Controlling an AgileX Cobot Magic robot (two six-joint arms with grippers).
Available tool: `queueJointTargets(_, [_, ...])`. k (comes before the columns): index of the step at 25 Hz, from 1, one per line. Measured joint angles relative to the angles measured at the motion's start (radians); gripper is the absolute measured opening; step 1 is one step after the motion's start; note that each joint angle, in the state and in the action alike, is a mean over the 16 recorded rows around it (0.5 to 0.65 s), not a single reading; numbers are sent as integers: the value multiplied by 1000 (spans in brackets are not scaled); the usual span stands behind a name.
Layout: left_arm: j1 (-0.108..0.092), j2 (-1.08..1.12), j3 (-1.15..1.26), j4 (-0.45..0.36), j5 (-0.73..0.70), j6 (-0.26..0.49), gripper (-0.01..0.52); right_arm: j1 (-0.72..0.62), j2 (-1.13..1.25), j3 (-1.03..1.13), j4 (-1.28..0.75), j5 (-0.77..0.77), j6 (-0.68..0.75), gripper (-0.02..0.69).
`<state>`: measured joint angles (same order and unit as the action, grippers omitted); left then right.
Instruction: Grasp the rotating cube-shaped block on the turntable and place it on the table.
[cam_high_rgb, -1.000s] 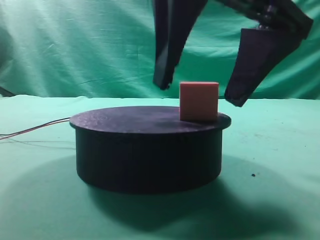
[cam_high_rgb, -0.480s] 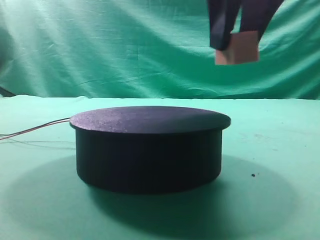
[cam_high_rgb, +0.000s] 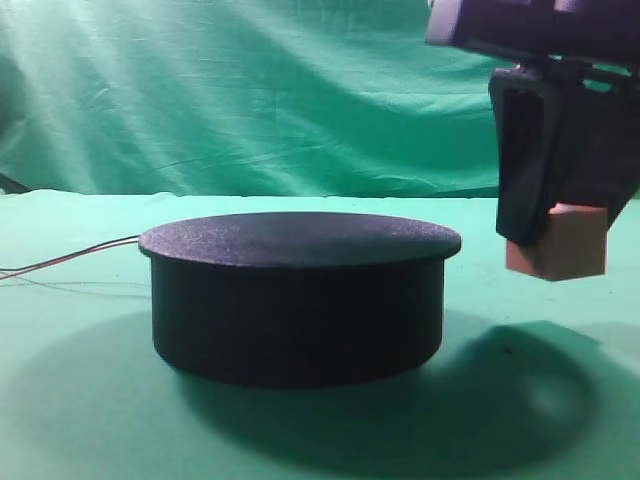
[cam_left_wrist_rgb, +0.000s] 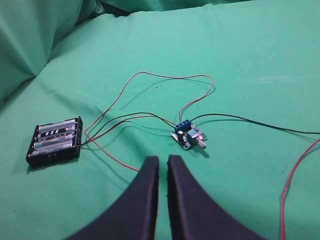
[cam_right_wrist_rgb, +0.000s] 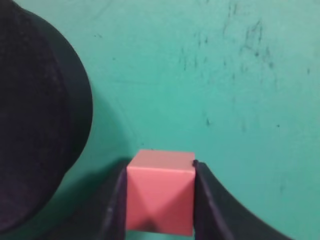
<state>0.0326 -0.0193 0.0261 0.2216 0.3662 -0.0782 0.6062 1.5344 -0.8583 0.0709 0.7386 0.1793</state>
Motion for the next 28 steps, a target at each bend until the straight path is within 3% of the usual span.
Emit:
queueJointTargets(4, [0,0,0,0,0,0,0,-1,-83,-10,-40,51,42,331])
queueJointTargets(15, [0,0,0,0,0,0,0,-1,-481,58,-132,166,152,29])
queueJointTargets(22, [0,0,0,0,0,0,0,-1,-684,168,-110,93,153,0])
queueJointTargets(28, [0,0,0,0,0,0,0,-1,-771,221,-94,8,45,0])
